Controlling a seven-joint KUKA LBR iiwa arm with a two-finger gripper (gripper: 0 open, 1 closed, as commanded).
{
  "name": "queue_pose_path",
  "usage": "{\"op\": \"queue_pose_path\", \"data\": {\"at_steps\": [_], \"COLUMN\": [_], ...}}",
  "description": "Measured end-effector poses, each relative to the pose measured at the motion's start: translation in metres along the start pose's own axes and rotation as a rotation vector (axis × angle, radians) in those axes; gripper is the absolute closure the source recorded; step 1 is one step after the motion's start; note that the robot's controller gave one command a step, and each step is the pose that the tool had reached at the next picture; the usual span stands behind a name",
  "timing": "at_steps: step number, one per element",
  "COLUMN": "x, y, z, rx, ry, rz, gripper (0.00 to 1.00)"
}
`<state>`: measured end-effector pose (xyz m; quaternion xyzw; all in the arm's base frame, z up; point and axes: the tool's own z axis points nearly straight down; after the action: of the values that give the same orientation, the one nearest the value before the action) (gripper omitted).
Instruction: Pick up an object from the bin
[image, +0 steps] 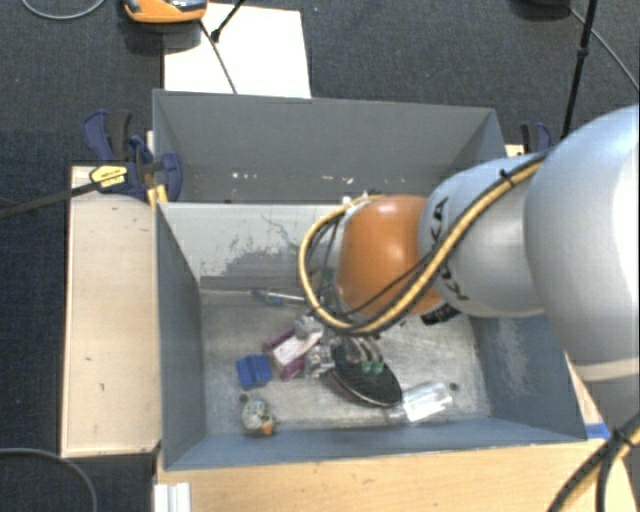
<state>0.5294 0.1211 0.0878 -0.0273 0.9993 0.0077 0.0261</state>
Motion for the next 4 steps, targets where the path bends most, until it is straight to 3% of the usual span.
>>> {"op": "queue_pose_path", "data": {"at_steps": [1, 2, 3, 4], "x": [-0.009, -0.043, -0.054, -0.052], "y": [0.003, 0.034, 0.034, 0.035], "z": [0.0, 0.003, -0.161, -0.156], "rx": [0.006, 0.008, -0.005, -0.008], "ry": [0.025, 0.034, 0.043, 0.052], "rz": [-0.047, -0.534, -0.77, -0.766], "gripper": [1.0, 1.0, 1.0, 0.0]}}
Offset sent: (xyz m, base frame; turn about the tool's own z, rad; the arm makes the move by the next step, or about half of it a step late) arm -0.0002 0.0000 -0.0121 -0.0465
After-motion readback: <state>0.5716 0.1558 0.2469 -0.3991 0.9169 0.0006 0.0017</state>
